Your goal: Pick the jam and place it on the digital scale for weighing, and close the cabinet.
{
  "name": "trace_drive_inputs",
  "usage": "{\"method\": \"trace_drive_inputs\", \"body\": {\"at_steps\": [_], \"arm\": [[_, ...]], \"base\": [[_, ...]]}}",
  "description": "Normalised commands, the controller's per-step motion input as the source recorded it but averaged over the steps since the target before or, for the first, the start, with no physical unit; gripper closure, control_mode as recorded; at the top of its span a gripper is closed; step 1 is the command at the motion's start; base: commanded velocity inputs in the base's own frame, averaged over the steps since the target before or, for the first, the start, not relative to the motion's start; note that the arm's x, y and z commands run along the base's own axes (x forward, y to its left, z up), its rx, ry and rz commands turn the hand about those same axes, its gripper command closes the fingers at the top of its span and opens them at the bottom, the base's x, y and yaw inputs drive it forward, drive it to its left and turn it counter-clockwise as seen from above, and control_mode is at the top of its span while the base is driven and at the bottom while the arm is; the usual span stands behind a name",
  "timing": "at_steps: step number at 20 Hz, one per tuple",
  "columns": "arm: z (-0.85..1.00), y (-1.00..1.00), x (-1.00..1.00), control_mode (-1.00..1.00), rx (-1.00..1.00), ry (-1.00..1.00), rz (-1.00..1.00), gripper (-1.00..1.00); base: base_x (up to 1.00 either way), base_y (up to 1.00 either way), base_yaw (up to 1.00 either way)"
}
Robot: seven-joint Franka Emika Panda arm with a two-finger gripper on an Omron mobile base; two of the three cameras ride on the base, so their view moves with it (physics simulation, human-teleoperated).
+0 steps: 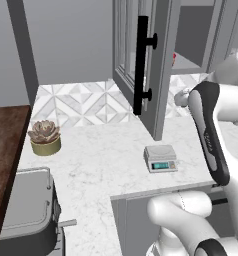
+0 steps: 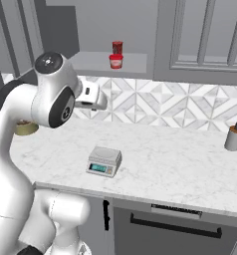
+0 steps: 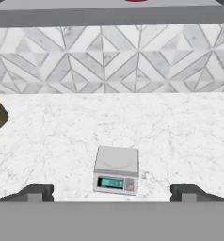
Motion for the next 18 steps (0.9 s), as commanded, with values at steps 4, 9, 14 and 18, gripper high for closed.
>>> {"method": "trace_drive_inputs", "body": {"at_steps": [4, 9, 14, 18], "arm": [[0.45, -0.07, 0.00, -1.00, 0.00, -0.22, 0.00, -1.00], [0.45, -0.01, 0.00, -1.00, 0.00, -0.15, -0.01, -1.00], [0.60, -0.02, 0.02, -1.00, 0.00, 0.00, 0.00, -1.00], [0.15, 0.00, 0.30, -1.00, 0.00, 0.00, 0.00, -1.00]], "base": [[0.00, 0.00, 0.00], [0.00, 0.00, 0.00], [0.00, 0.00, 0.00], [0.00, 0.00, 0.00]]}}
